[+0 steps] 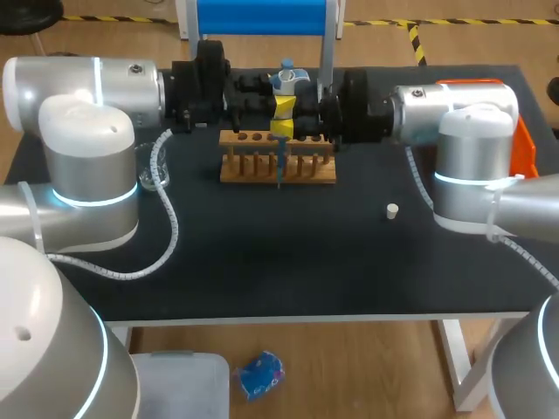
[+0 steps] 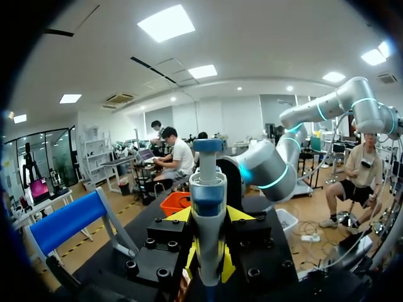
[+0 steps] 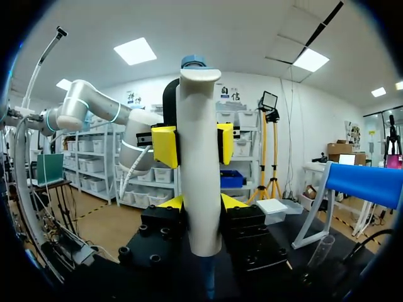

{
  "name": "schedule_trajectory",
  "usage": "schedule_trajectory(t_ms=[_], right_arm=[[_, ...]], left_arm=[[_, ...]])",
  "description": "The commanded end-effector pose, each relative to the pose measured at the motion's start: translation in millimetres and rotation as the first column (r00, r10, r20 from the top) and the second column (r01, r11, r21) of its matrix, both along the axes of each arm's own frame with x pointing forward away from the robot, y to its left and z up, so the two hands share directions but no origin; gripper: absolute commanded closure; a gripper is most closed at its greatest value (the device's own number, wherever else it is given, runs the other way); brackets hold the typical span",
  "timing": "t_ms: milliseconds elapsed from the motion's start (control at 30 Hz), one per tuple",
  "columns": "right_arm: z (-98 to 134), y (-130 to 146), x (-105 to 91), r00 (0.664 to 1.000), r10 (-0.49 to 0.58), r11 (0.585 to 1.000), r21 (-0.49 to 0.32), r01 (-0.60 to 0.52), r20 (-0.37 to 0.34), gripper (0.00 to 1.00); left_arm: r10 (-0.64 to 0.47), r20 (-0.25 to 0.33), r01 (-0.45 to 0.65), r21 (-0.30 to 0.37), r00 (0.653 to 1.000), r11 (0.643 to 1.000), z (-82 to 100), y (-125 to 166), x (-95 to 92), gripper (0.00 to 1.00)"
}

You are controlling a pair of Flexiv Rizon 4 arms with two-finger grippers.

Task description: Invert the test tube, pick up the pipette, mount the tip to pipette, aspirate from beaker and dispense into the tube, eject the tip, return the pipette, and cap with the stopper.

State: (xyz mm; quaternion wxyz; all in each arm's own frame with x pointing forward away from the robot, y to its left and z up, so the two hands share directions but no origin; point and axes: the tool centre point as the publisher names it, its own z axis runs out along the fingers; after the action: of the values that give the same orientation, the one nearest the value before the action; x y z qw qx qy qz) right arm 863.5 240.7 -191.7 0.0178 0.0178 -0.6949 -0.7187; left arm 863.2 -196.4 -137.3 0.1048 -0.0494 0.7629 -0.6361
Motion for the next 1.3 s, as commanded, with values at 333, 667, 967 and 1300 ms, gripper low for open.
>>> schedule_trajectory(t_ms=[333, 667, 967, 1300], right_arm=[[5.2, -8.1, 0.1, 0.999, 0.04, 0.999, 0.007, -0.04, -0.002, 1.0], [25.1, -62.3, 14.9, 0.991, 0.129, 0.991, -0.031, -0.128, 0.045, 1.0], [42.1, -139.4, 43.9, 0.992, 0.114, 0.993, -0.008, -0.114, 0.054, 1.0], [49.9, -215.5, 64.1, 0.993, 0.089, 0.996, 0.008, -0.09, 0.082, 1.0]], left_arm=[[0.002, 0.002, -0.002, -0.001, 1.0, 1.0, -0.1, -0.6, -0.1, 0.0], [0.002, 0.002, -0.002, -0.001, 1.0, 1.0, -0.1, -0.6, -0.1, 0.0], [0.002, 0.002, -0.002, -0.001, 1.0, 1.0, -0.1, -0.6, -0.1, 0.0], [0.002, 0.002, -0.002, -0.001, 1.0, 1.0, -0.1, -0.6, -0.1, 0.0]])
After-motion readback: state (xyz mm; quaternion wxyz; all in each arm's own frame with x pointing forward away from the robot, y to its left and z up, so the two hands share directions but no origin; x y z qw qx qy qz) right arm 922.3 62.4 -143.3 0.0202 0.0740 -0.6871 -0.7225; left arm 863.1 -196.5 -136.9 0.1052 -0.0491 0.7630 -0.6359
